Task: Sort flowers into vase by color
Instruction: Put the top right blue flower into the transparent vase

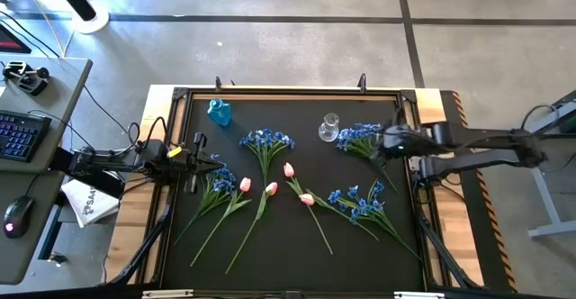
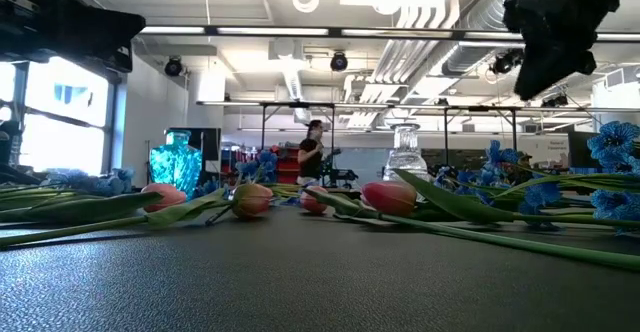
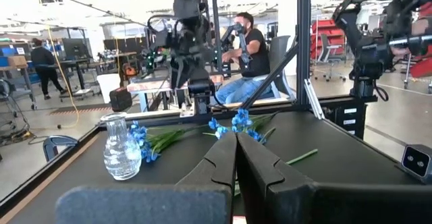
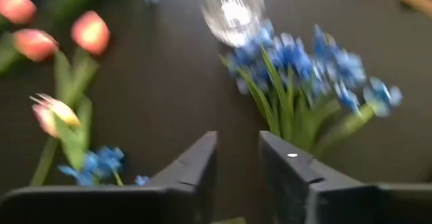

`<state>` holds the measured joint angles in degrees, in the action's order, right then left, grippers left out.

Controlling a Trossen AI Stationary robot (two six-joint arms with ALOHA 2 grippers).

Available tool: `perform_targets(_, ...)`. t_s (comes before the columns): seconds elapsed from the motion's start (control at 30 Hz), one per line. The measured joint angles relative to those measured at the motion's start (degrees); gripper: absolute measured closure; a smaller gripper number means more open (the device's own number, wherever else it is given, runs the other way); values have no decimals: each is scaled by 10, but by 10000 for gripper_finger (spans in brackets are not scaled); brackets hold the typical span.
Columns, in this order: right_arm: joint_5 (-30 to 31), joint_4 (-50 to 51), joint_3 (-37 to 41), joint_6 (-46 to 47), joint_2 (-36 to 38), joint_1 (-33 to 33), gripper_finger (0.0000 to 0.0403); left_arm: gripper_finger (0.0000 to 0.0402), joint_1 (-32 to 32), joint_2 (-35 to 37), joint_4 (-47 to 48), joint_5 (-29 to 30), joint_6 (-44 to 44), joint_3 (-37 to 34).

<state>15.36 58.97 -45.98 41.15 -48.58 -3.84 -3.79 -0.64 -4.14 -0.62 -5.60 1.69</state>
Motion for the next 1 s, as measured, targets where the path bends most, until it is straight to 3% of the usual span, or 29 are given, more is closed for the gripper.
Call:
perform_targets(0.27, -125, 14, 11, -87, -148, -163, 159, 401, 0, 0, 0, 0, 15, 0)
perform_targets(0.5, -127, -9, 11, -137, -241, -270, 139, 401, 0, 0, 0, 0, 39, 0)
perform_targets(0.67, -181, -27, 11, -166, -296, -280, 150, 401, 0, 0, 0, 0, 41, 0)
perform_targets(1.0, -172, -59, 11, -155, -397, -217, 183, 401, 0, 0, 0, 0, 40, 0)
